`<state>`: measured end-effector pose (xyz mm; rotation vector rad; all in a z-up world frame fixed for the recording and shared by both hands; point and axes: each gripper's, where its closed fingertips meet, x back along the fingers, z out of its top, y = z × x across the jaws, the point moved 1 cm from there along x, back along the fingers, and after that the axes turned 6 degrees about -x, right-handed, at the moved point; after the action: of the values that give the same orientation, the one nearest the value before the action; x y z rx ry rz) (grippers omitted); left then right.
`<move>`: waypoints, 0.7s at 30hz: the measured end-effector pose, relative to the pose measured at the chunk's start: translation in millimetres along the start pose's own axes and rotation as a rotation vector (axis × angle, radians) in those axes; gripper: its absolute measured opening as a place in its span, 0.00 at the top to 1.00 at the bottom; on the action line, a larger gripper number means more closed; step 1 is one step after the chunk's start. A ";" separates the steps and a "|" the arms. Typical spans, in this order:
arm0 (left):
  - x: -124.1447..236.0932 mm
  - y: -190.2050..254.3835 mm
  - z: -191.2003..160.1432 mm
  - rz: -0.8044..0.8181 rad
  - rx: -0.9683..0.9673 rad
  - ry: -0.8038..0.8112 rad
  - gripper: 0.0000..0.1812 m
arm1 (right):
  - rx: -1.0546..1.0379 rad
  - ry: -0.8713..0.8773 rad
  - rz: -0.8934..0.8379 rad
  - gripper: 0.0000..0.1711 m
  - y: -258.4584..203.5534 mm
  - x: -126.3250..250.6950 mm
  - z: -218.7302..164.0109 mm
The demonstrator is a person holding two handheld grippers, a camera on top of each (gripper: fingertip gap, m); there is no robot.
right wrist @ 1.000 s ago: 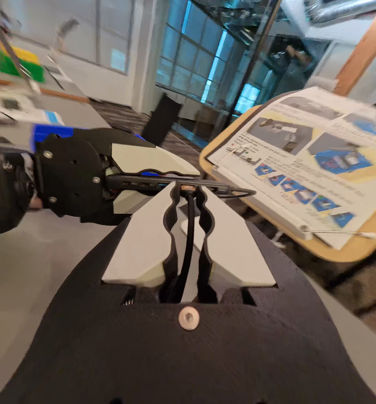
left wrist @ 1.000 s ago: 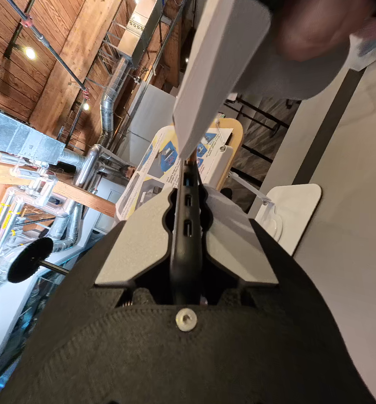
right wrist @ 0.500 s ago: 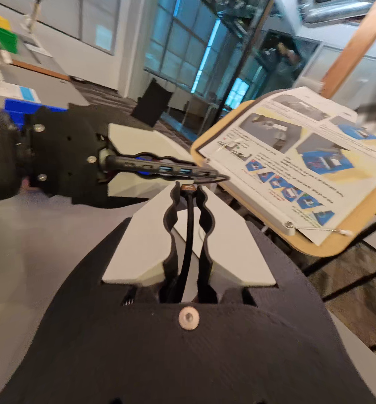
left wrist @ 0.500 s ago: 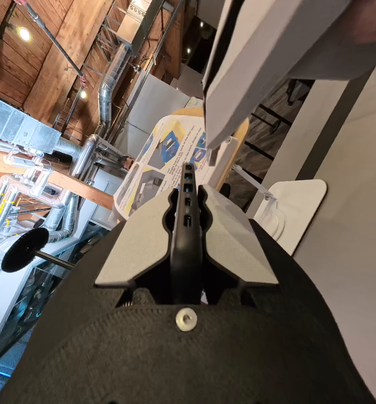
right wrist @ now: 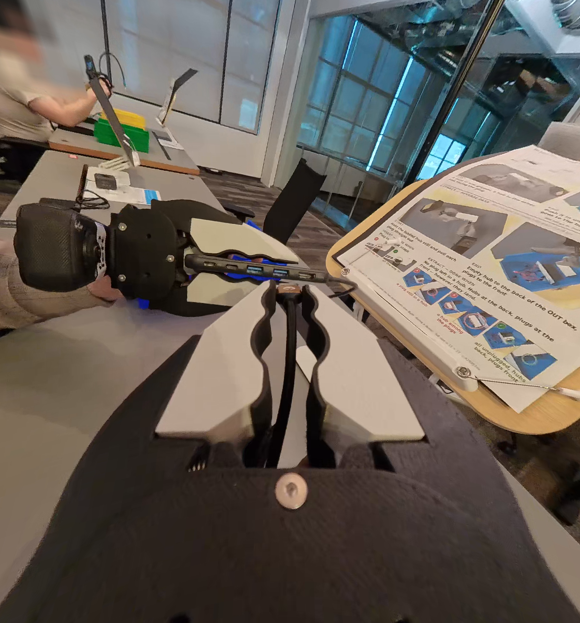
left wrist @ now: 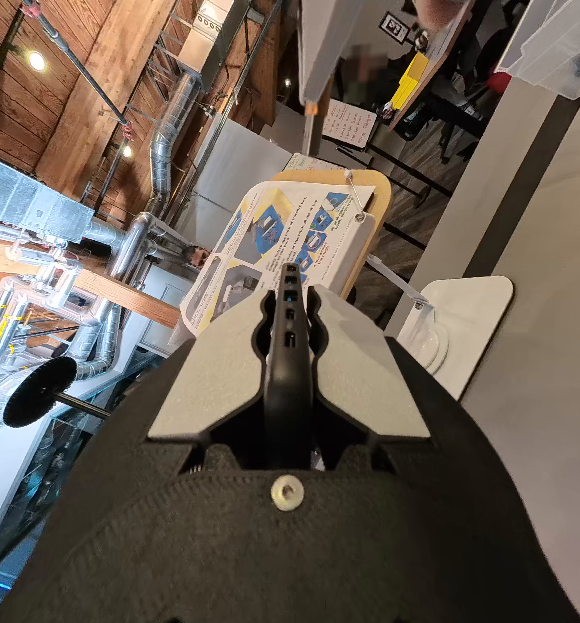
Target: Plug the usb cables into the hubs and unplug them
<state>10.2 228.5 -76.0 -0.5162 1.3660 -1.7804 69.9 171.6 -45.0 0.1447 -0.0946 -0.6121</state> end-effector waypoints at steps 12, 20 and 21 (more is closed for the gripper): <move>-0.6 9.1 11.6 -0.062 0.009 0.027 0.89 | -0.014 0.024 -0.081 0.93 52.6 81.8 58.0; -0.2 9.3 15.2 -0.061 0.006 0.035 0.89 | 0.058 -0.060 -0.305 0.93 116.1 167.9 60.0; -0.5 9.7 14.9 -0.063 0.002 0.031 0.89 | 0.051 -0.071 -0.329 0.92 124.5 177.6 55.9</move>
<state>24.8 219.2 -80.1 -0.5380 1.3823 -1.8475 277.6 163.6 38.5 0.1902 -0.1569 -0.9441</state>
